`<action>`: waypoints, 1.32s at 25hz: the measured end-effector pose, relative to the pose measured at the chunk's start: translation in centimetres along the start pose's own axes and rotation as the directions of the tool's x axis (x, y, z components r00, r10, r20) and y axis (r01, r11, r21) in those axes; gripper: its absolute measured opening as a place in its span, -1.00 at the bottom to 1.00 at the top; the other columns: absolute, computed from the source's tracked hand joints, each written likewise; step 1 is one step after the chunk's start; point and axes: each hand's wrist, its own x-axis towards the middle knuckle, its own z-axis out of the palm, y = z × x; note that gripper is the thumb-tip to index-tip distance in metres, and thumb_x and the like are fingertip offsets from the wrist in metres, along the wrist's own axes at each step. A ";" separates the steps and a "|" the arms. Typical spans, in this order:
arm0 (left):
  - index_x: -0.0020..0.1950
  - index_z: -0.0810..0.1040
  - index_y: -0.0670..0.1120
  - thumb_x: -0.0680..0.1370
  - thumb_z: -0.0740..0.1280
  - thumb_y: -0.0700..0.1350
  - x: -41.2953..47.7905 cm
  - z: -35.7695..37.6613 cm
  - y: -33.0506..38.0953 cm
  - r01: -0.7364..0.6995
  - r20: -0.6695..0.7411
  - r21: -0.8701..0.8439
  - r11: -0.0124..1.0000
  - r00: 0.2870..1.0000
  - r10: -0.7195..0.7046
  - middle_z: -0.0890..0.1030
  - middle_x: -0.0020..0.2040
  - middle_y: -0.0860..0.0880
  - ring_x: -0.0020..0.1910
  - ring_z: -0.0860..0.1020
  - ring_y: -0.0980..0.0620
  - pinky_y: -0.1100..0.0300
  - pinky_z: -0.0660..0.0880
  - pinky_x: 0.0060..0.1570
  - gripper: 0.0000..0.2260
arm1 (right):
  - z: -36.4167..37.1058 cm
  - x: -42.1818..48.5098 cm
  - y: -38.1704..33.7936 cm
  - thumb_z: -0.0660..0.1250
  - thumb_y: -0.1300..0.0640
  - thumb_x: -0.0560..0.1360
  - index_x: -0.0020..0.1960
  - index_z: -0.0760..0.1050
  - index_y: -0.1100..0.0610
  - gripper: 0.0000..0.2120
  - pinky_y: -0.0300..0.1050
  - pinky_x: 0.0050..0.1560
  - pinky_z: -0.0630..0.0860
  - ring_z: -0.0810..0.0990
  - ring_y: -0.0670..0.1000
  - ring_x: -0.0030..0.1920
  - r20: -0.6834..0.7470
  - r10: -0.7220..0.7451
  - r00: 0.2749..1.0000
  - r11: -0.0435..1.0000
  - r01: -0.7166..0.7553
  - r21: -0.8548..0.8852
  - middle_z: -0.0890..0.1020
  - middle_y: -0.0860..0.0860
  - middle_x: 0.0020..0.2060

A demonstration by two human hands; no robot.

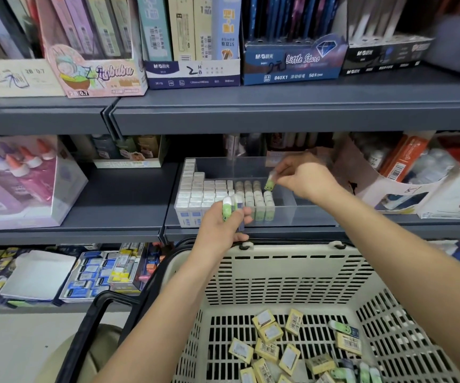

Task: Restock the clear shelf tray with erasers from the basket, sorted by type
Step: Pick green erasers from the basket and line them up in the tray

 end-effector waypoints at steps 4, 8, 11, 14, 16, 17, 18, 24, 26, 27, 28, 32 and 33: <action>0.04 0.49 -0.08 0.60 0.21 -0.19 0.2 -0.1 -0.7 -0.014 0.001 0.006 1.000 1.000 0.014 0.65 -0.01 0.08 0.04 0.59 0.11 0.34 0.51 -0.26 -0.91 | 1.5 0.5 0.5 0.39 -0.02 0.43 -0.22 0.50 -0.08 -0.91 -0.12 -0.06 0.53 0.57 -0.04 -0.14 0.061 -0.031 0.998 0.980 0.043 -0.193 0.59 -0.11 -0.21; 0.01 0.50 -0.08 0.59 0.22 -0.19 0.5 0.0 -1.2 0.001 -0.011 -0.043 0.999 1.000 -0.001 0.64 -0.01 0.03 0.00 0.61 0.09 0.32 0.52 -0.25 -0.92 | 2.2 1.2 0.5 0.28 0.04 0.52 -0.09 0.55 -0.01 -0.92 -0.15 -0.03 0.49 0.56 0.01 -0.13 0.141 -0.002 0.990 0.951 0.046 -0.307 0.61 -0.02 -0.06; -0.07 0.50 -0.09 0.59 0.25 -0.16 0.7 0.0 -1.3 0.006 -0.010 -0.049 0.999 1.000 -0.006 0.60 -0.09 -0.02 -0.06 0.62 0.07 0.24 0.55 -0.17 -0.93 | 1.8 1.0 0.1 0.20 0.11 0.56 0.00 0.56 0.04 -0.83 -0.15 0.02 0.47 0.55 0.04 -0.08 0.186 -0.012 0.983 0.927 0.081 -0.367 0.61 0.02 0.05; -0.08 0.50 -0.11 0.58 0.25 -0.17 0.7 0.0 -1.0 -0.003 0.014 -0.067 0.998 1.000 0.004 0.59 -0.12 -0.04 -0.10 0.62 0.08 0.25 0.55 -0.19 -0.92 | 1.2 -0.4 -0.3 0.22 0.09 0.55 0.10 0.57 0.04 -0.80 -0.08 0.11 0.49 0.56 0.04 0.04 0.081 -0.135 0.988 0.926 0.155 -0.343 0.62 0.01 0.08; -0.05 0.51 -0.11 0.59 0.23 -0.19 0.6 0.3 -0.8 -0.010 0.040 -0.100 0.995 0.999 0.014 0.59 -0.10 -0.06 -0.12 0.62 0.10 0.31 0.52 -0.25 -0.92 | 0.8 -1.8 -0.8 0.26 0.12 0.53 0.11 0.58 0.01 -0.81 -0.16 0.06 0.48 0.57 -0.08 -0.07 0.088 -0.223 0.971 0.962 0.233 -0.142 0.64 -0.07 -0.04; -0.04 0.52 -0.09 0.59 0.23 -0.20 0.5 0.5 -0.6 -0.008 0.055 -0.112 0.994 0.998 0.014 0.61 -0.10 -0.05 -0.15 0.62 0.11 0.32 0.52 -0.27 -0.91 | 0.6 -2.6 -1.0 0.28 0.15 0.53 0.11 0.58 0.01 -0.80 -0.19 0.02 0.50 0.56 -0.14 -0.15 0.145 -0.248 0.958 0.968 0.251 0.000 0.64 -0.10 -0.12; -0.03 0.52 -0.08 0.59 0.22 -0.21 0.4 0.7 -0.4 -0.004 0.073 -0.114 0.993 0.997 0.012 0.62 -0.12 -0.03 -0.17 0.62 0.13 0.32 0.52 -0.28 -0.90 | 0.5 -3.4 -1.2 0.29 0.19 0.52 0.12 0.57 0.03 -0.79 -0.23 -0.02 0.52 0.56 -0.17 -0.22 0.214 -0.264 0.940 0.963 0.244 0.116 0.63 -0.11 -0.19; 0.03 0.52 0.01 0.60 0.22 -0.17 0.0 1.3 -0.3 0.005 0.056 -0.094 0.996 0.998 0.000 0.61 -0.08 0.02 -0.16 0.59 0.16 0.31 0.52 -0.26 -0.88 | -1.1 -4.6 -0.9 0.36 0.26 0.47 -0.12 0.55 0.11 -0.92 -0.30 -0.20 0.53 0.56 -0.15 -0.38 0.249 -0.251 0.935 0.939 0.173 0.299 0.64 0.05 -0.30; 0.11 0.52 0.05 0.59 0.23 -0.09 -0.1 0.7 -0.3 -0.043 -0.009 0.004 0.999 0.999 0.043 0.58 -0.11 0.12 -0.26 0.54 0.25 0.26 0.50 -0.23 -0.86 | -2.0 -3.7 -0.6 0.39 0.18 0.46 -0.20 0.54 -0.01 -0.88 -0.31 -0.26 0.47 0.54 -0.20 -0.42 0.137 -0.189 0.972 0.952 0.147 0.268 0.63 -0.10 -0.38; 0.16 0.51 0.05 0.59 0.23 -0.06 -0.1 0.4 -0.4 -0.061 -0.023 0.059 0.996 0.998 0.063 0.56 -0.13 0.13 -0.28 0.52 0.25 0.25 0.49 -0.23 -0.83 | -2.4 -3.1 -0.4 0.40 0.14 0.45 -0.25 0.51 -0.07 -0.84 -0.30 -0.29 0.44 0.53 -0.20 -0.42 0.053 -0.164 0.985 0.968 0.150 0.201 0.61 -0.16 -0.41; 0.21 0.48 0.05 0.59 0.22 -0.04 -0.1 0.2 -0.6 -0.064 -0.031 0.096 0.993 0.997 0.067 0.57 -0.10 0.09 -0.20 0.54 0.19 0.22 0.50 -0.20 -0.80 | -2.6 -2.5 -0.4 0.40 0.12 0.45 -0.28 0.48 -0.11 -0.80 -0.30 -0.30 0.43 0.53 -0.19 -0.39 -0.030 -0.151 0.988 0.979 0.154 0.132 0.59 -0.20 -0.42; 0.35 0.25 -0.09 0.60 0.18 -0.07 0.1 0.2 -0.9 0.013 -0.065 0.075 0.997 0.998 -0.008 0.57 0.06 -0.24 0.04 0.59 -0.07 0.01 0.56 -0.15 -0.67 | -1.6 -1.1 -0.6 0.34 0.11 0.48 -0.26 0.41 -0.13 -0.79 -0.24 -0.18 0.46 0.56 -0.07 -0.25 -0.111 -0.177 0.978 0.983 0.169 -0.073 0.54 -0.25 -0.36; 0.31 0.26 -0.12 0.60 0.17 -0.11 0.1 0.2 -0.9 -0.005 -0.060 0.039 0.999 0.998 0.008 0.57 -0.17 -0.14 -0.25 0.57 0.11 0.17 0.51 -0.37 -0.70 | -1.2 -0.9 -0.6 0.33 0.10 0.49 -0.22 0.41 -0.12 -0.82 -0.21 -0.13 0.47 0.56 -0.05 -0.20 -0.093 -0.178 0.980 0.980 0.169 -0.102 0.55 -0.22 -0.33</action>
